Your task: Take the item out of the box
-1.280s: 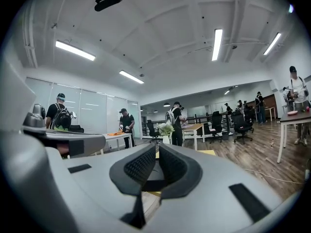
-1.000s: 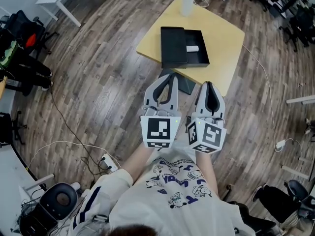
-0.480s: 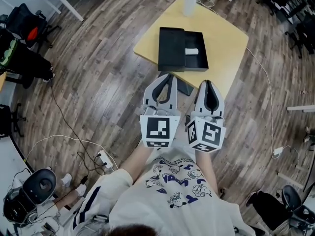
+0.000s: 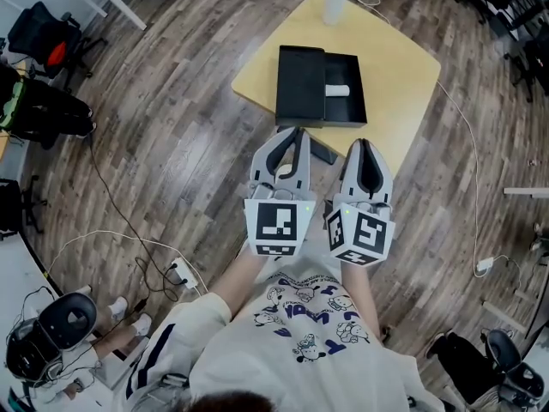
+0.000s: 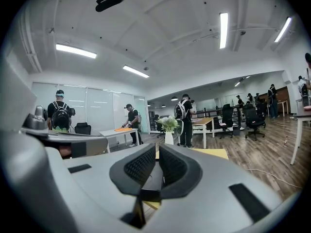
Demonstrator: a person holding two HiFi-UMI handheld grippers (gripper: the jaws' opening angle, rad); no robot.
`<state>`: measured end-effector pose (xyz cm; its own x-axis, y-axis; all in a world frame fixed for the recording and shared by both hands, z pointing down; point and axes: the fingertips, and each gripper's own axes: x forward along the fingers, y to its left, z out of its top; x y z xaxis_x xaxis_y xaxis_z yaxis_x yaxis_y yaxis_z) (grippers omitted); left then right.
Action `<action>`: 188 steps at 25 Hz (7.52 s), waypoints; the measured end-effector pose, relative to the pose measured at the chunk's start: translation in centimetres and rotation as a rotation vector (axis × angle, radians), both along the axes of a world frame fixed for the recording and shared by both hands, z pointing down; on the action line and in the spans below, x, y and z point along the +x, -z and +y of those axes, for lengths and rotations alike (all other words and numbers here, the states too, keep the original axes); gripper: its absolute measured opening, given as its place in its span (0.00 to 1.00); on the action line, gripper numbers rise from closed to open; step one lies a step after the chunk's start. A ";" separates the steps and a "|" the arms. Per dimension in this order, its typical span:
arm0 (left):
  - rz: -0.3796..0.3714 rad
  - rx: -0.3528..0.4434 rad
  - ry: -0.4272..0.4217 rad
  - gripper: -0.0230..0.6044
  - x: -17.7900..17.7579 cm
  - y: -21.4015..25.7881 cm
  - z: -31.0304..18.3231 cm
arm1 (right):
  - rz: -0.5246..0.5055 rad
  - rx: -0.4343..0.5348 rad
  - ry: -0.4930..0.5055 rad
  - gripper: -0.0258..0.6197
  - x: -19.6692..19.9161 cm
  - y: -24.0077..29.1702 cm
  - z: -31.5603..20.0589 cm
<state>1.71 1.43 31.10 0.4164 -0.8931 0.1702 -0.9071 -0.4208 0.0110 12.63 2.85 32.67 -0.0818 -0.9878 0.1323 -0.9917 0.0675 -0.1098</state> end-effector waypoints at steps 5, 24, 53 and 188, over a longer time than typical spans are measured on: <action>0.003 -0.010 -0.015 0.08 0.8 -0.5 -2.3 | 0.007 -0.008 -0.009 0.10 0.6 -0.4 -2.1; -0.004 -0.034 -0.070 0.08 2.1 -0.9 -12.5 | 0.003 -0.030 -0.048 0.10 1.6 -0.9 -12.2; -0.026 -0.162 -0.193 0.08 3.0 -5.8 -19.6 | 0.017 -0.186 -0.141 0.10 3.1 -6.0 -19.0; 0.001 -0.473 0.022 0.08 2.5 -15.9 -20.9 | 0.792 -0.919 0.931 0.28 2.2 -23.3 -17.6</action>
<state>4.20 -19.49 46.99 0.3988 -0.7262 0.5601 -0.9155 -0.3504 0.1975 14.83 -14.79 55.98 -0.2229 -0.1815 0.9578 -0.4591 0.8863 0.0611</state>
